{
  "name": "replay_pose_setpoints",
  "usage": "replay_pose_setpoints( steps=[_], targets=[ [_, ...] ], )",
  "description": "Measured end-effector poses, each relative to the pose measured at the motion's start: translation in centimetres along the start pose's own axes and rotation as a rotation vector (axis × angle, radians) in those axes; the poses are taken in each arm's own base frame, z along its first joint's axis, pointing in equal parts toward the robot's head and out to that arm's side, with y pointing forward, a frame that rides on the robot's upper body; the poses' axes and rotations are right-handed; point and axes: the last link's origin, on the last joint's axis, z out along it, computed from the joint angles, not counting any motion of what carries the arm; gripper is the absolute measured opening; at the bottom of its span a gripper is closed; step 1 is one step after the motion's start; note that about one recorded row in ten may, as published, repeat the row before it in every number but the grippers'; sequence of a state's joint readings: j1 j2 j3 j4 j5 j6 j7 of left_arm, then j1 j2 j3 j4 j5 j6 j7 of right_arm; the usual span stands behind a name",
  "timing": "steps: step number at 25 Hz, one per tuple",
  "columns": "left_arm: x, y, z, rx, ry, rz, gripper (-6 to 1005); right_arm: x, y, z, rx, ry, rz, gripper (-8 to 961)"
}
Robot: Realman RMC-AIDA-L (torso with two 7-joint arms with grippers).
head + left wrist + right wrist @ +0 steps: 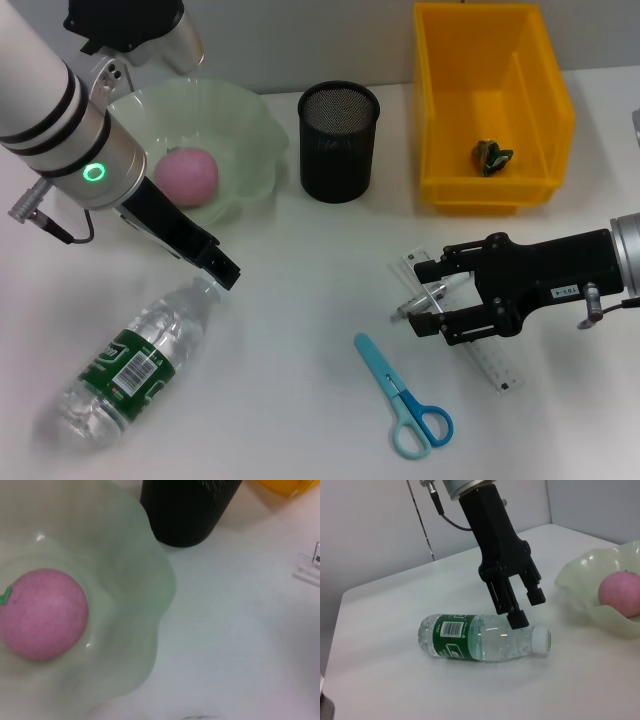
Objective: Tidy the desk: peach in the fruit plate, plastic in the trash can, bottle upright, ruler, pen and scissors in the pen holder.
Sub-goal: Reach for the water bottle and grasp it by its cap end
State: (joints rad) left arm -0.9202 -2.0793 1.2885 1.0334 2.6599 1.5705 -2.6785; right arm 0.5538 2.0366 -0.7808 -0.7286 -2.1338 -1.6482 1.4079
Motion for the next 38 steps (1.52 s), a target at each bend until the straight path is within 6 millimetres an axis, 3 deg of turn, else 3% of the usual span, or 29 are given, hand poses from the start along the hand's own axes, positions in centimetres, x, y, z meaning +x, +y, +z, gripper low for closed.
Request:
replay_pose_setpoints(
  steps=[4,19,38],
  targets=[
    [0.0,-0.1,0.4,-0.002,0.001,-0.01,802,0.1,-0.1,0.1,0.01,0.003,-0.006,719],
    [-0.9,-0.9,2.4,0.012,0.007,-0.033,801,0.2,0.0,0.6,0.01,0.008,-0.008,721],
    [-1.2,-0.7,3.2,-0.008,0.004,-0.012,799,0.3,-0.1,0.8,0.019,0.007,-0.008,720]
  ],
)
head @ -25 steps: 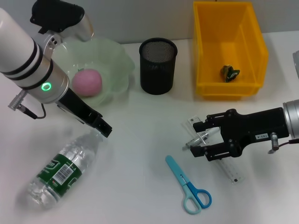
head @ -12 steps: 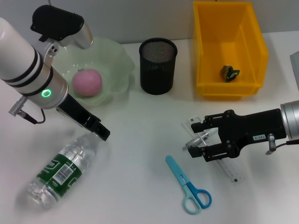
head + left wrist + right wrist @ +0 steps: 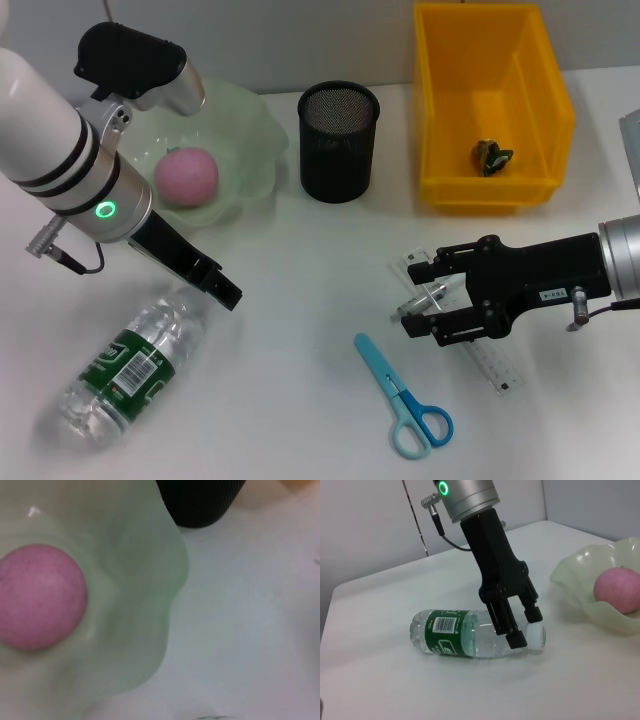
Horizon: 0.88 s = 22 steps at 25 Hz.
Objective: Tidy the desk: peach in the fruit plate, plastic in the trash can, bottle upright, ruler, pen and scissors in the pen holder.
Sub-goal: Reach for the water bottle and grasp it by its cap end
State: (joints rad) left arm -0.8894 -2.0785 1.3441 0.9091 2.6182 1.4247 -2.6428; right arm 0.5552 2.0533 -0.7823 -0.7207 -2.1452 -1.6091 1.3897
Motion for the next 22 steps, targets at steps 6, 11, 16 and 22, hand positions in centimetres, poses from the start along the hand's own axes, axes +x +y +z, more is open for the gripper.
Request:
replay_pose_setpoints(
  steps=[6,11,16,22],
  targets=[
    [-0.07,0.05,0.22,-0.007,0.006,0.002,798,-0.03,0.08,0.14,-0.002,-0.003,0.001,721],
    [-0.15,-0.04,0.42,-0.006,0.014,0.001,798,-0.03,0.13,0.23,-0.004,-0.004,0.001,721],
    [-0.25,0.03,0.69,0.0,0.007,0.018,797,-0.03,0.16,0.29,-0.005,-0.005,0.002,720],
    [-0.56,-0.18,1.01,0.003,0.012,0.01,797,-0.01,0.21,0.37,-0.007,-0.007,0.004,719]
  ],
)
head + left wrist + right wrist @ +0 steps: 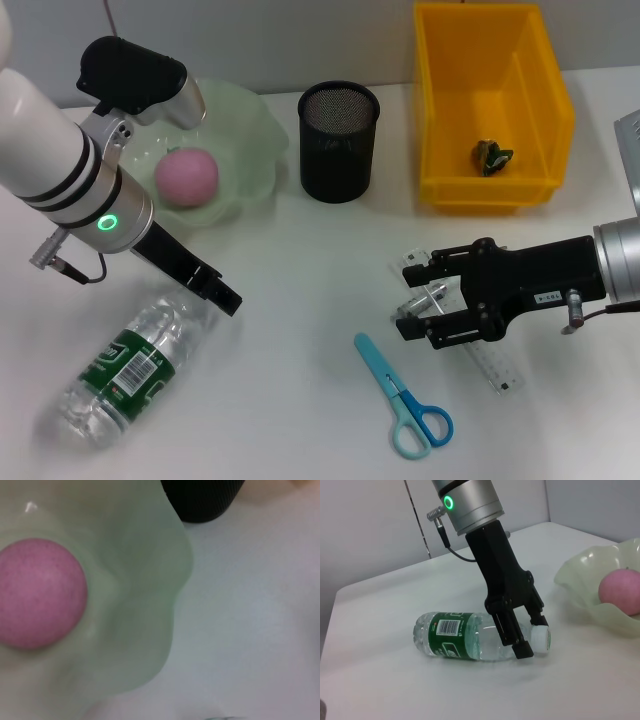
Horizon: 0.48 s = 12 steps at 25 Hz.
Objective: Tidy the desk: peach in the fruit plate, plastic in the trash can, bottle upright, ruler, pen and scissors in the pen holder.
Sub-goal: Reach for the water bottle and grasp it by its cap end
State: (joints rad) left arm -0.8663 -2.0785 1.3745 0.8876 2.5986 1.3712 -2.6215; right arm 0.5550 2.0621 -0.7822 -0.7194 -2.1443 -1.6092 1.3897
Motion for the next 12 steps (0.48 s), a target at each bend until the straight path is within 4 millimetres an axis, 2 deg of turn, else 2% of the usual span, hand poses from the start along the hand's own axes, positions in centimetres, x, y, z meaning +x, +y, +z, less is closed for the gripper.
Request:
replay_pose_setpoints(
  steps=[12],
  targets=[
    [-0.06,-0.02,0.12,0.002,0.001,0.003,771,0.1,0.05,0.01,-0.001,0.0,0.004,721]
  ],
)
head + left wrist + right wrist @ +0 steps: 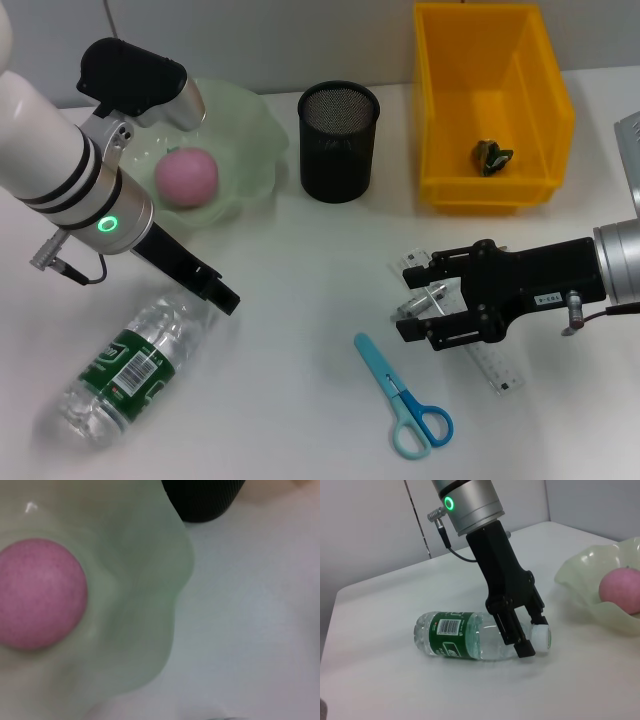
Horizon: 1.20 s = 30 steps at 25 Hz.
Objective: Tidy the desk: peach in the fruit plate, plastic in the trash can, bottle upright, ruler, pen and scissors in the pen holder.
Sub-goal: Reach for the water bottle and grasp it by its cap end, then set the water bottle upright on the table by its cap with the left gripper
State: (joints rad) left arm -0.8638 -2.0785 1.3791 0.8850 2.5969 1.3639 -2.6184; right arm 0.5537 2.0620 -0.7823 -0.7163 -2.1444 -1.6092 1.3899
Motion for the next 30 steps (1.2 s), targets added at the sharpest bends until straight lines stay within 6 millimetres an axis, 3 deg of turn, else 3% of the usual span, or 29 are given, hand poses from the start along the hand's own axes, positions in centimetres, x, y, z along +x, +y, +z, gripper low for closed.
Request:
replay_pose_setpoints(
  steps=[17,22,30],
  targets=[
    [0.01,0.08,0.25,0.013,-0.003,0.015,677,0.0,-0.01,-0.02,0.0,0.0,0.007,721],
    [-0.04,0.04,0.31,0.019,-0.008,0.019,529,-0.04,-0.03,-0.02,0.001,0.0,0.006,719],
    [-0.09,0.08,0.41,0.023,-0.013,0.026,445,-0.08,-0.05,-0.02,0.001,0.0,0.005,720]
  ],
)
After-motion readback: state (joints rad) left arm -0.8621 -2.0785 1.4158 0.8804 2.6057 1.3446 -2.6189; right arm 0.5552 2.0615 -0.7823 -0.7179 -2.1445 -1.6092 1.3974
